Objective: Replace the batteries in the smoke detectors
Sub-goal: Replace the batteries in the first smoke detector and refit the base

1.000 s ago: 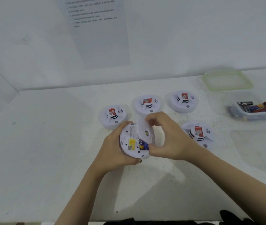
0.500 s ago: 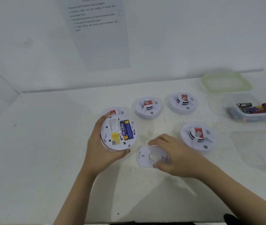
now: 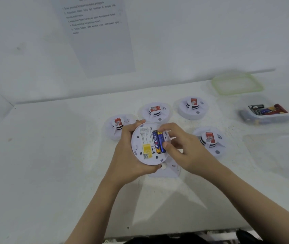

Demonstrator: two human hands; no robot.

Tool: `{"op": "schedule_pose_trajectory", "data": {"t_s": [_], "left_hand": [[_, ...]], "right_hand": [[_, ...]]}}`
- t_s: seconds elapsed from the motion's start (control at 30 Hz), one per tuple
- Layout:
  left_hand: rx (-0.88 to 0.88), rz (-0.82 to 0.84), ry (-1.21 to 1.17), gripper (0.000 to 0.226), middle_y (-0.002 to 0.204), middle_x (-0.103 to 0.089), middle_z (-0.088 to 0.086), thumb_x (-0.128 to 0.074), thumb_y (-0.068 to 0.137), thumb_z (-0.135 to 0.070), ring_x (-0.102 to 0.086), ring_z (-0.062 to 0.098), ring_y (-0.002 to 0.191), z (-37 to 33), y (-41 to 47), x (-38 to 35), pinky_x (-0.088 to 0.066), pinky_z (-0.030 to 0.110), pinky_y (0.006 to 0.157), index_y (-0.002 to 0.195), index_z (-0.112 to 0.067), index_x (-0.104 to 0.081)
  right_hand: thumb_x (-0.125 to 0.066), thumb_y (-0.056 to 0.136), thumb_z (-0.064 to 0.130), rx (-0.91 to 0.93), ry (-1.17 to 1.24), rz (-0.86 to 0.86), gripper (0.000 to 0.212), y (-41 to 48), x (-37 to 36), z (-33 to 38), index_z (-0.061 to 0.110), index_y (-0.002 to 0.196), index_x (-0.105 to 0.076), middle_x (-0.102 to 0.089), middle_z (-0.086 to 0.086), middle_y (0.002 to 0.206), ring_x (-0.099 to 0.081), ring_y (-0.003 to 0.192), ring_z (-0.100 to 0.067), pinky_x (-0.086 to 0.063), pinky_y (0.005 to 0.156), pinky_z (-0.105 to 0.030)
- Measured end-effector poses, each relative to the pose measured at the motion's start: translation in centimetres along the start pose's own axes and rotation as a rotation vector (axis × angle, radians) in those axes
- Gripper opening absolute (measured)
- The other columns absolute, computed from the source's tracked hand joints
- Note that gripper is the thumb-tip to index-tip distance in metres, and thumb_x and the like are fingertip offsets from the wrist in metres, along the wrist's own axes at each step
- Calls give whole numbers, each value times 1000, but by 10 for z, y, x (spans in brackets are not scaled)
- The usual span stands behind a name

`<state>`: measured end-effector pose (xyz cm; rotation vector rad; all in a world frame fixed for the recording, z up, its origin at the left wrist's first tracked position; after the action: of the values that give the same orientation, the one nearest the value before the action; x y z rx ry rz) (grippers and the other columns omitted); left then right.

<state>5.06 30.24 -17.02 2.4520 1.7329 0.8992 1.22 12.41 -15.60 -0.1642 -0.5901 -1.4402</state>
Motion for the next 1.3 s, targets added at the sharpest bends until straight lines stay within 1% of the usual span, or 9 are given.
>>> {"op": "schedule_pose_trajectory", "data": {"t_s": [0.1, 0.37, 0.5, 0.6, 0.7, 0.87, 1.03, 1.2, 1.3], "left_hand": [[-21, 30, -8, 97, 123, -50, -23, -91, 47, -28, -58, 8, 114, -4, 1, -6, -54, 24, 85, 121, -48, -31], [-50, 84, -46, 99, 117, -53, -24, -94, 46, -16, -59, 7, 111, -24, 6, -25, -54, 22, 84, 120, -41, -34], [-95, 90, -36, 97, 117, -53, -25, -93, 46, -26, -60, 8, 110, -36, 13, -37, -54, 23, 84, 117, -54, -32], [-109, 104, -32, 97, 121, -55, -12, -92, 47, -27, -61, 14, 111, -41, 19, -49, -55, 34, 86, 118, -52, -32], [-134, 138, -16, 98, 123, -54, -9, -91, 47, -32, -58, 13, 113, -48, 25, -63, -54, 32, 88, 121, -51, -30], [-178, 171, -38, 100, 124, -52, -13, -94, 48, -25, -58, 13, 114, -60, 36, -90, -53, 28, 90, 123, -46, -30], [-184, 192, -89, 100, 120, -55, -12, -94, 49, -17, -60, 14, 110, -72, 47, -113, -55, 31, 87, 119, -49, -30], [-218, 251, -107, 97, 127, -52, -2, -91, 50, -28, -58, 21, 115, -88, 62, -137, -55, 42, 88, 124, -42, -30], [-222, 278, -143, 94, 126, -51, -7, -88, 51, -28, -58, 19, 115, -97, 69, -152, -54, 38, 89, 125, -36, -31]], "right_hand": [[-52, 93, 9, -27, 13, -32, 25, -6, 6, 1, 26, 111, -47, -64, 9, 96, -68, 80, -10, -58, 64, -36], [-61, 87, 16, -12, -194, -135, 22, -18, 36, 10, 30, 97, -48, -60, 18, 81, -66, 64, -11, -55, 54, -34], [-62, 87, 18, -40, -198, -212, 17, -26, 49, 10, 28, 94, -50, -66, 8, 79, -67, 63, -11, -54, 54, -34], [-62, 86, 18, -57, -216, -258, 20, -33, 57, 6, 30, 95, -48, -69, 1, 80, -66, 64, -14, -55, 57, -39], [-62, 85, 17, -85, -215, -313, 20, -41, 70, 1, 31, 92, -50, -69, -5, 74, -66, 63, -19, -54, 56, -41], [-63, 85, 16, -134, -219, -357, 16, -54, 96, -2, 25, 92, -51, -68, -1, 72, -66, 59, -11, -54, 54, -37], [-64, 85, 12, -117, -196, -422, 22, -66, 117, -8, 26, 97, -52, -71, -1, 82, -68, 68, -7, -57, 58, -31], [-63, 86, 13, -122, -221, -489, 24, -78, 140, -17, 30, 98, -50, -71, -1, 84, -68, 70, -8, -57, 60, -32], [-60, 87, 18, -133, -255, -504, 18, -83, 155, -22, 28, 99, -53, -71, -1, 81, -67, 70, -9, -56, 60, -32]]}}
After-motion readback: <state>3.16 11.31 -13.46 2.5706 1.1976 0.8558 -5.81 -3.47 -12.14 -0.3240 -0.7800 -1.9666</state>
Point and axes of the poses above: each hand's wrist, its own y-axis towards the middle knuckle, its own x-axis out of the back of the hand, z = x × y, the point moved 1 cm from there along y, towards the middle knuckle
